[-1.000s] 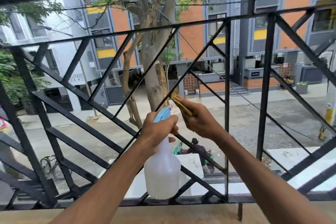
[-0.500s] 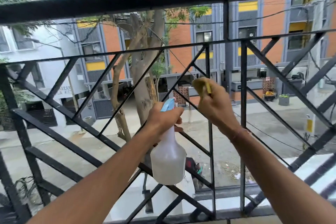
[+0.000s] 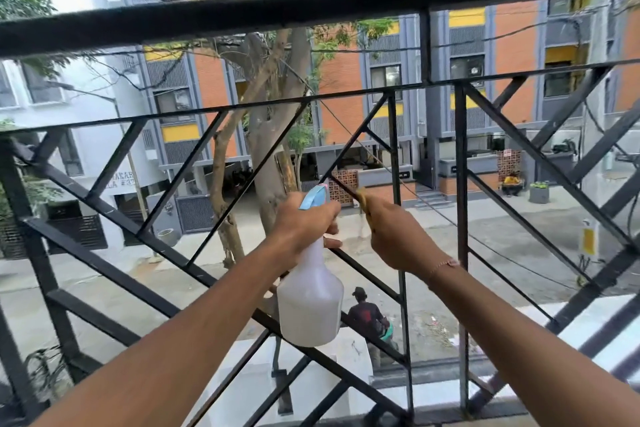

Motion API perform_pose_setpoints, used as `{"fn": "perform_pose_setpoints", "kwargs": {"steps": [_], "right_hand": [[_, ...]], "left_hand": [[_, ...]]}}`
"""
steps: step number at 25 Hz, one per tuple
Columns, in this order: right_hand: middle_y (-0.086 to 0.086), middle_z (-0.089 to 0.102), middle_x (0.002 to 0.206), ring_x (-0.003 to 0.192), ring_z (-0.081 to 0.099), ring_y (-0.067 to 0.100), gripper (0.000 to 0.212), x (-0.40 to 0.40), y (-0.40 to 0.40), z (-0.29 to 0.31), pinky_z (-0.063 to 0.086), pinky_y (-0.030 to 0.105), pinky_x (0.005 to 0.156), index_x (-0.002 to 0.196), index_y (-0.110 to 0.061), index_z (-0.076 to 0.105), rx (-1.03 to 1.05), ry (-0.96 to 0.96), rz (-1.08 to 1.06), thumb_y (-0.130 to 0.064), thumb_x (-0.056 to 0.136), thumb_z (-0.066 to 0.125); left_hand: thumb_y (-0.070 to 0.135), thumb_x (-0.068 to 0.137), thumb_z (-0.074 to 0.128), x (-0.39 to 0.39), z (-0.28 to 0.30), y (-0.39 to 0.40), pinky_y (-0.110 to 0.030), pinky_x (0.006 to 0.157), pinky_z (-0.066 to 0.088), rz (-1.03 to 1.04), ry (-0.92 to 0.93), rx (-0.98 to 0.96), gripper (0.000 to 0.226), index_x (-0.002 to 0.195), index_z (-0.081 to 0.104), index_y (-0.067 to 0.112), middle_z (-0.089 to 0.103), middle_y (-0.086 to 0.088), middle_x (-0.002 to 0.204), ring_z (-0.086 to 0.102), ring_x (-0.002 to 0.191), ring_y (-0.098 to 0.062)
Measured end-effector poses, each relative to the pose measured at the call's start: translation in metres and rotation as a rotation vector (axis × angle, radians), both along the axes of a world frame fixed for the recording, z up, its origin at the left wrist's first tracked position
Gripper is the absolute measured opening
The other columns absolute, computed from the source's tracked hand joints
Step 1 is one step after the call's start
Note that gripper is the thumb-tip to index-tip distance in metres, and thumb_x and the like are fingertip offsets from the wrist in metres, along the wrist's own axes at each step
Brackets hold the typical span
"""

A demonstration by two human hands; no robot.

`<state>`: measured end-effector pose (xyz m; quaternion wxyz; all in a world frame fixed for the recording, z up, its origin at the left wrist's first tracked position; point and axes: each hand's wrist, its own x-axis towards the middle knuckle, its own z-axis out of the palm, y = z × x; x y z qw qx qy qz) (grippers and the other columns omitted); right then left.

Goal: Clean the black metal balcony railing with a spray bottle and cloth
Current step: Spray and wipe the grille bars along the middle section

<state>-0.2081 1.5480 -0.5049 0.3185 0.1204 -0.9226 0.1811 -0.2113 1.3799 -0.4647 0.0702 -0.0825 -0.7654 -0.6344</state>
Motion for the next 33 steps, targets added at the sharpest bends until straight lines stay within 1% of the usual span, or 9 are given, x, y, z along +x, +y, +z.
{"fn": "perform_pose_setpoints", "kwargs": {"steps": [8,10,15,20,22,24,28,30,33], "right_hand": [[0.021,0.063,0.103,0.091,0.056,0.036,0.008,0.009,-0.029,0.032,0.039,0.033,0.069,0.095,-0.004,0.054,-0.073,-0.165,-0.126,0.000,0.092,0.048],[0.018,0.060,0.097,0.085,0.051,0.032,0.007,0.004,-0.032,0.047,0.033,0.030,0.065,0.099,-0.003,0.053,-0.112,-0.126,0.043,-0.001,0.093,0.049],[0.005,0.060,0.098,0.077,0.050,0.022,0.062,0.006,-0.022,0.031,0.037,0.022,0.060,0.152,-0.009,0.034,-0.054,-0.002,0.176,0.006,0.094,0.047],[0.003,0.052,0.084,0.069,0.049,0.019,0.029,0.021,-0.003,0.002,0.037,0.022,0.056,0.121,-0.003,0.048,0.126,-0.116,-0.123,0.005,0.094,0.043],[0.003,0.049,0.076,0.066,0.051,0.020,0.014,0.031,0.001,0.016,0.033,0.020,0.049,0.095,-0.006,0.050,-0.022,-0.217,-0.101,0.005,0.093,0.042],[0.013,0.054,0.075,0.061,0.053,0.021,0.021,0.043,0.002,0.035,0.041,0.024,0.048,0.080,-0.005,0.051,-0.428,-0.309,0.037,0.006,0.095,0.042],[0.028,0.065,0.082,0.068,0.063,0.036,0.031,0.064,-0.009,0.064,0.052,0.041,0.059,0.085,0.007,0.062,-1.065,-0.116,0.269,0.014,0.093,0.033],[0.025,0.063,0.078,0.064,0.060,0.036,0.024,0.061,-0.014,0.079,0.051,0.037,0.050,0.094,0.012,0.059,-0.997,0.086,0.231,0.003,0.101,0.038],[0.011,0.055,0.075,0.062,0.053,0.032,0.013,0.048,-0.024,0.101,0.044,0.012,0.050,0.105,0.002,0.056,-0.505,0.353,0.042,0.003,0.100,0.045]], "left_hand": [[0.010,0.084,0.067,0.001,-0.011,0.004,-0.038,0.058,0.062,-0.031,-0.028,0.014,0.033,0.112,0.063,-0.007,0.065,-0.021,0.086,0.066,0.069,-0.022],[0.013,0.088,0.068,0.002,-0.013,0.001,-0.037,0.057,0.062,-0.034,-0.019,0.021,0.033,0.114,0.062,-0.005,0.066,-0.021,0.088,0.067,0.069,-0.022],[0.008,0.086,0.068,0.008,-0.011,-0.005,-0.034,0.055,0.060,-0.010,-0.015,0.031,0.033,0.116,0.062,-0.003,0.066,-0.019,0.084,0.067,0.069,-0.020],[0.008,0.086,0.067,0.010,-0.005,-0.011,-0.035,0.056,0.061,-0.007,0.014,0.019,0.034,0.117,0.062,-0.007,0.064,-0.016,0.080,0.065,0.066,-0.018],[0.008,0.085,0.068,0.014,-0.007,-0.014,-0.035,0.056,0.061,-0.015,0.020,0.030,0.035,0.117,0.061,-0.006,0.064,-0.017,0.082,0.065,0.069,-0.020],[0.010,0.084,0.069,0.017,-0.010,-0.021,-0.037,0.058,0.062,-0.021,0.017,0.054,0.037,0.117,0.061,-0.004,0.064,-0.019,0.085,0.066,0.072,-0.021],[0.012,0.089,0.071,0.024,-0.016,-0.037,-0.031,0.055,0.058,-0.027,0.003,0.141,0.033,0.119,0.061,0.003,0.065,-0.017,0.086,0.067,0.073,-0.021],[0.011,0.090,0.069,0.028,-0.019,-0.044,-0.027,0.054,0.056,-0.039,-0.013,0.168,0.028,0.115,0.062,0.002,0.066,-0.016,0.084,0.066,0.067,-0.019],[0.010,0.089,0.068,0.031,-0.021,-0.050,-0.026,0.055,0.055,-0.054,-0.003,0.168,0.014,0.101,0.067,0.003,0.066,-0.014,0.079,0.063,0.062,-0.017]]}}
